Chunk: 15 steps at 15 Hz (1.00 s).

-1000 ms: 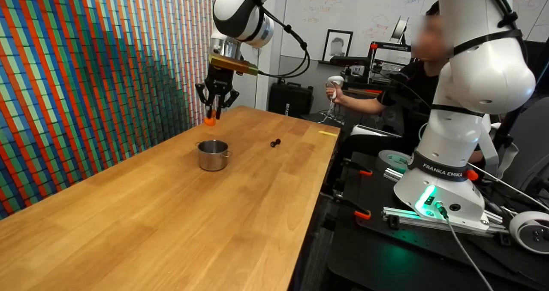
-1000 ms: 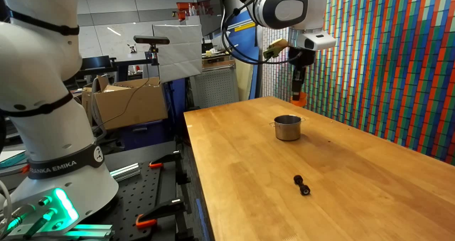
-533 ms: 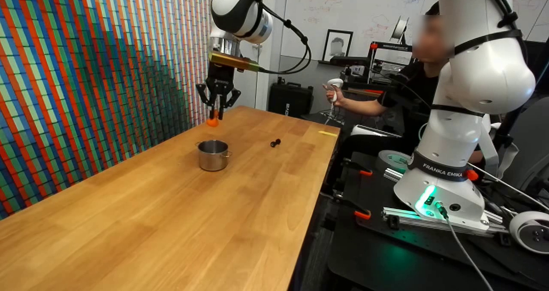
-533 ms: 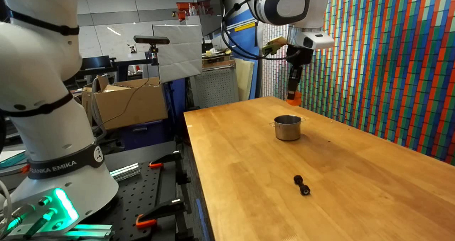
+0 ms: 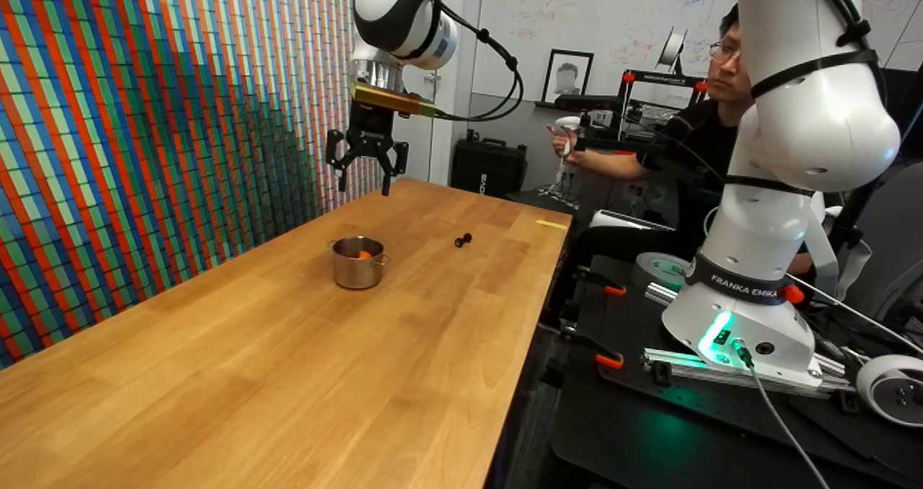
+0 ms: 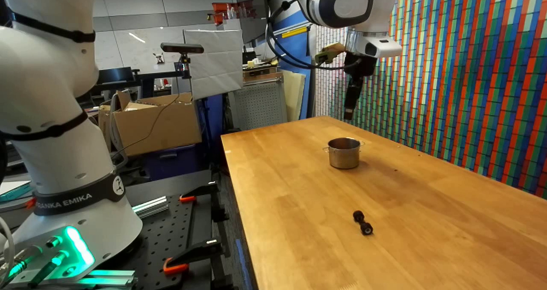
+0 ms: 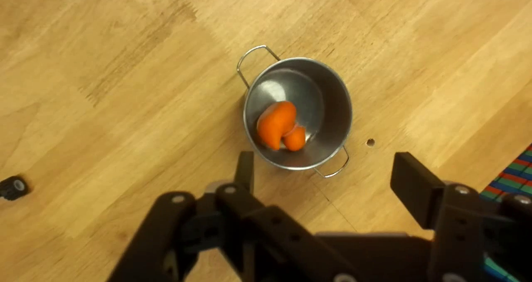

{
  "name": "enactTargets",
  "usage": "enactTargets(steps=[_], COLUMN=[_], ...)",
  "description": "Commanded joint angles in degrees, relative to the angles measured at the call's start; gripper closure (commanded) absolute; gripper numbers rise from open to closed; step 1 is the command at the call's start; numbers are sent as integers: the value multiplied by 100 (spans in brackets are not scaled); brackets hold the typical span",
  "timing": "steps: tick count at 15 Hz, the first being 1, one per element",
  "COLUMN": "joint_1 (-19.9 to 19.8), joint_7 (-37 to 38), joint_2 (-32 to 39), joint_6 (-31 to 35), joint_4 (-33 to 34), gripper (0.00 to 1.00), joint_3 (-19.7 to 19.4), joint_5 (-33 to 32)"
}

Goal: Put the rubber duck inside the silver cup

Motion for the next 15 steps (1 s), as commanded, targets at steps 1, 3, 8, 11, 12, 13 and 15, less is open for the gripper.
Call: enactTargets(steps=[1, 3, 8, 11, 12, 13, 15], joint_1=[25, 11, -143, -185, -204, -215, -210], joint_7=[-85, -257, -1396, -1969, -2164, -2310, -2531], joint_2=[37, -178, -298, -315, -297, -278, -251], joint_6=[-103, -385, -939, -1385, -1586, -1794, -2181], joint_4=[172, 168, 842, 1349, 1517, 1684, 1994], gripper=[0, 0, 0, 0, 0, 0, 0], joint_3=[-60, 12, 134, 182, 193, 196, 175], joint_5=[0, 42, 116, 139, 130, 121, 36])
